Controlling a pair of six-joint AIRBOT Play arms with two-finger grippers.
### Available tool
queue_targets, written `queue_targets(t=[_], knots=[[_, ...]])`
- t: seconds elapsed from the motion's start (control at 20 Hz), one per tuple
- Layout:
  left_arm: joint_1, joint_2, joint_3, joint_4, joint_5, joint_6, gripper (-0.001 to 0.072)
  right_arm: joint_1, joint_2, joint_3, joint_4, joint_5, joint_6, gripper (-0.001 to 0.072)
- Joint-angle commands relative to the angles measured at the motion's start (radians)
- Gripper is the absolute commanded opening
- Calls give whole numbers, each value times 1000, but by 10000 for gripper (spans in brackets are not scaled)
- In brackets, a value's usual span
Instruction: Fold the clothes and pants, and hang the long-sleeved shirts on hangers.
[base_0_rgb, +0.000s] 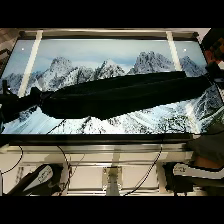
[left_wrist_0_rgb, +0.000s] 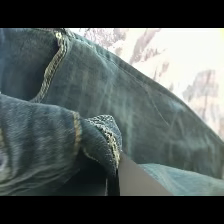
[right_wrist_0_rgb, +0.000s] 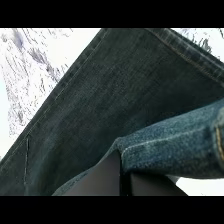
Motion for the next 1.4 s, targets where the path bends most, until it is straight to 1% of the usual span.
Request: queue_targets(t=[0.0, 0.2, 0.3, 0.45, 0.65, 0.75, 0.85, 0.95, 1.0, 1.05, 1.1, 1.2, 1.35], knots=[[-67, -72, 0, -9, 140, 6, 22, 32, -58, 2, -18, -55, 62, 12], [-69, -145, 3, -69, 201, 7, 22, 48, -126, 2, -15, -163, 120, 12], [-69, -172, 12, -87, 212, 18, 22, 56, -151, 10, -16, -194, 136, 11], [-69, -207, 37, -153, 216, 60, 22, 64, -196, 63, -8, -194, 158, 11], [-74, -243, 68, -237, 235, 59, 22, 92, -260, 157, 0, -184, 166, 11], [-96, -260, 71, -266, 255, 60, 23, 119, -295, 199, -1, -183, 190, 12], [-130, -277, 71, -317, 314, 60, 24, 140, -330, 232, 0, -197, 222, 14], [-173, -293, 77, -398, 428, 60, 40, 153, -367, 274, 14, -233, 248, 16], [-195, -302, 84, -417, 492, 60, 166, 158, -393, 306, 38, -254, 275, 90], [-216, -310, 96, -437, 547, 59, 413, 158, -423, 349, 85, -264, 292, 268], [-230, -316, 109, -451, 582, 59, 454, 158, -452, 393, 122, -263, 292, 273], [-243, -323, 138, -483, 644, 59, 455, 158, -496, 478, 134, -269, 323, 273], [-235, -323, 177, -486, 719, 59, 456, 154, -528, 567, 126, -251, 326, 273]])
